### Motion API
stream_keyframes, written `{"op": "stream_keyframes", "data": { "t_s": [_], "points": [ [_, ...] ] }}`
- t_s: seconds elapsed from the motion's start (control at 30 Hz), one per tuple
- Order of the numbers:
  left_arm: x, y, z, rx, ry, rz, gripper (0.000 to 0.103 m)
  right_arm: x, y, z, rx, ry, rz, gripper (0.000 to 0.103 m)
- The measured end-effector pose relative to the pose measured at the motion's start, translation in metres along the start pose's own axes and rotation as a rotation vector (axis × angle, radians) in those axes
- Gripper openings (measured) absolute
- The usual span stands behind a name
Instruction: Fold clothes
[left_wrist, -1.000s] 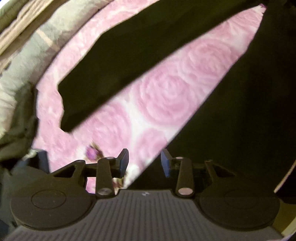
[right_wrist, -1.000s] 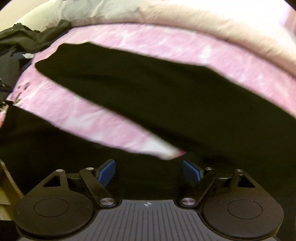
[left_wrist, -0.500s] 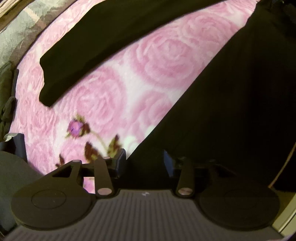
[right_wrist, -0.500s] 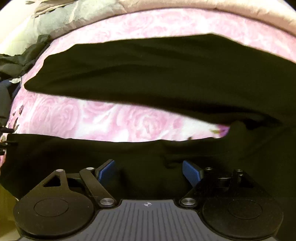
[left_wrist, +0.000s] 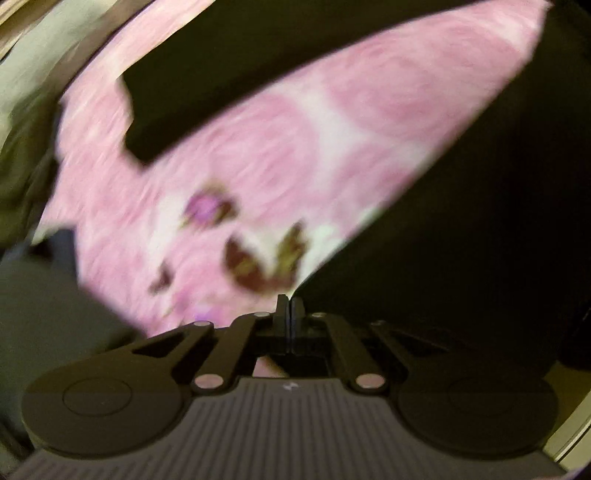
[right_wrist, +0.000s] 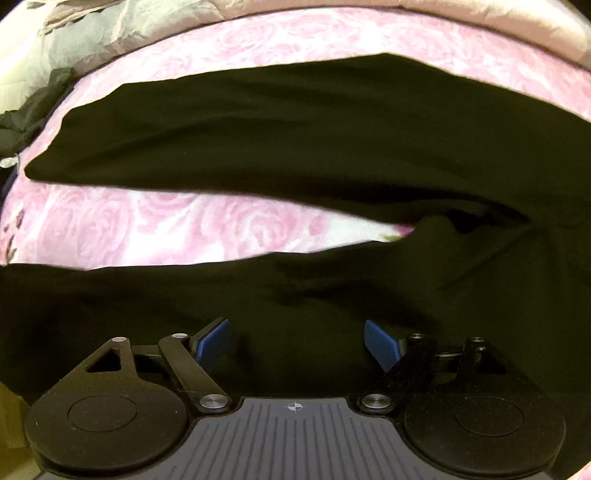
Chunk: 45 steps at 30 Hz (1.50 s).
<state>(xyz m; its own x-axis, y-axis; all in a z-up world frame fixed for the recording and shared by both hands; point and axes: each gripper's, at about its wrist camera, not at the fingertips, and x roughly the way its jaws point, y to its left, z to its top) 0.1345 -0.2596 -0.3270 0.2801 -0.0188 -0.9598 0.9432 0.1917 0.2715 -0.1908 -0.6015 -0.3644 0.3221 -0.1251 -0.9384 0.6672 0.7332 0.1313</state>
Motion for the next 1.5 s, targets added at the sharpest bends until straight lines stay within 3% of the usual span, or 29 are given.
{"op": "stream_keyframes", "data": {
  "t_s": [0.1,0.3,0.4,0.5,0.57,0.67,0.8,0.93,1.03,1.17,1.3,1.4,1.5],
  "points": [
    [0.008,0.007,-0.011,-0.024,0.062,0.055,0.0,-0.005,-0.008,-0.006,0.035,-0.031,-0.057,0.083],
    [-0.02,0.012,0.002,-0.109,-0.025,0.057,0.0,-0.008,-0.039,-0.012,0.175,-0.078,-0.143,0.083],
    [-0.03,-0.005,0.018,-0.075,-0.058,0.019,0.002,0.008,-0.034,0.0,0.182,-0.106,-0.071,0.083],
    [-0.037,-0.028,0.034,-0.028,-0.083,-0.022,0.004,0.033,0.0,0.017,0.062,-0.078,0.023,0.083],
    [-0.043,-0.042,0.043,-0.008,-0.104,-0.043,0.007,0.039,0.012,0.022,0.03,-0.072,0.033,0.092],
    [-0.048,-0.063,0.06,0.003,-0.138,-0.083,0.009,0.025,0.002,0.022,0.069,-0.108,0.093,0.092],
    [-0.048,-0.091,0.091,0.054,-0.176,-0.104,0.01,-0.005,-0.02,0.017,0.062,-0.173,0.103,0.092],
    [-0.05,-0.117,0.123,0.1,-0.207,-0.141,0.01,0.017,-0.067,0.004,0.185,-0.028,0.087,0.092],
    [-0.055,-0.138,0.137,0.14,-0.231,-0.182,0.016,0.007,-0.09,-0.011,0.188,-0.042,0.052,0.092],
    [-0.038,-0.159,0.135,0.17,-0.183,-0.216,0.016,-0.01,-0.135,-0.04,0.281,-0.046,0.004,0.092],
    [-0.016,-0.161,0.114,0.211,-0.118,-0.173,0.018,-0.028,-0.175,-0.07,0.339,-0.054,-0.085,0.092],
    [-0.011,-0.144,0.099,0.171,-0.075,-0.127,0.019,-0.037,-0.194,-0.092,0.366,-0.025,-0.165,0.092],
    [-0.012,-0.126,0.087,0.156,-0.011,-0.06,0.019,-0.047,-0.18,-0.086,0.361,-0.015,-0.18,0.092]
  ]
}}
